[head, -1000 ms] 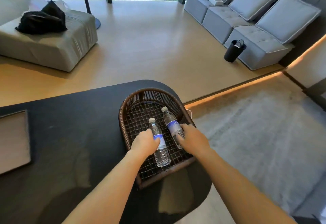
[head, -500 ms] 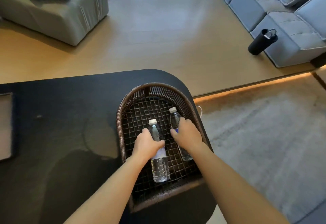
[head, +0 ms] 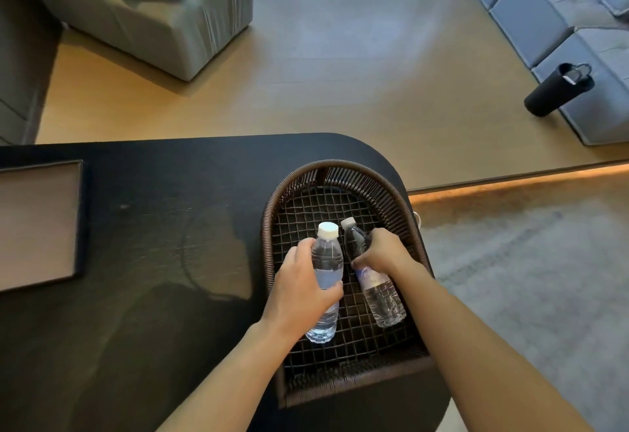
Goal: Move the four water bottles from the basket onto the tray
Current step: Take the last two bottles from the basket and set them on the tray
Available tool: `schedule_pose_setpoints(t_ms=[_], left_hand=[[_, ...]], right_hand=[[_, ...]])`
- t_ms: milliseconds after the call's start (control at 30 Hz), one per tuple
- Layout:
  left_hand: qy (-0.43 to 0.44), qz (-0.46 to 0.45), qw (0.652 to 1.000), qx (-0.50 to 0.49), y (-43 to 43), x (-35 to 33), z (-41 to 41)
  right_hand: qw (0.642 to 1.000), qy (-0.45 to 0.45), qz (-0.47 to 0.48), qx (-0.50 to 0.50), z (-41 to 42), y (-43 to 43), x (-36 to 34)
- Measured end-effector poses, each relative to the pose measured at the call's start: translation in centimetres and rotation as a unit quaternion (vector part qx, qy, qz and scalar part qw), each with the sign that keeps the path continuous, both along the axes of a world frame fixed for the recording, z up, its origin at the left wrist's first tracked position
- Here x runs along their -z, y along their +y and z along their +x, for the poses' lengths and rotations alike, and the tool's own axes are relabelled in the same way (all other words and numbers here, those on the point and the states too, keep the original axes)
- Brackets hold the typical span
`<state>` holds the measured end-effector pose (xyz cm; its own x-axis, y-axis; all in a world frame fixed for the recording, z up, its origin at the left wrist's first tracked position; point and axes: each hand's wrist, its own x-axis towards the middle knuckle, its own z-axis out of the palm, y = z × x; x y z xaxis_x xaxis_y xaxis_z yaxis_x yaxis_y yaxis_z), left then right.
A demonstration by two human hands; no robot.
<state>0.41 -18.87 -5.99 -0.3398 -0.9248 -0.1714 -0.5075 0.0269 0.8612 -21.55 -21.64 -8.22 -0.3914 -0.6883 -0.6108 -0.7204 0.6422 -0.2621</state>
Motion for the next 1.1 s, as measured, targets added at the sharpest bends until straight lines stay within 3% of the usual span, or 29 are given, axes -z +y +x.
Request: schedule_pose_setpoints(t_ms=[167, 367, 533, 833, 1100], left_hand=[[0.028, -0.061, 0.998, -0.004, 0.2, -2.0, 1.9], [0.061, -0.100, 0.993, -0.021, 1.6, -4.8, 4.4], [0.067, -0.120, 0.990, -0.036, 3.7, -7.4, 6.5], [0.080, -0.182, 0.979, -0.036, 9.2, -13.1, 15.0], [0.048, -0.190, 0.978, -0.075, 13.1, -16.2, 26.9]], right_hand=[[0.999, -0.015, -0.034, -0.022, -0.7, 2.6, -1.3], [0.976, -0.068, -0.206, 0.005, 0.2, 8.6, -4.2], [0.941, -0.052, -0.336, -0.003, 2.6, 12.7, -8.4], [0.878, -0.014, -0.477, -0.031, 11.9, 18.5, -16.0], [0.853, -0.051, -0.517, -0.057, 23.3, 21.1, -19.3]])
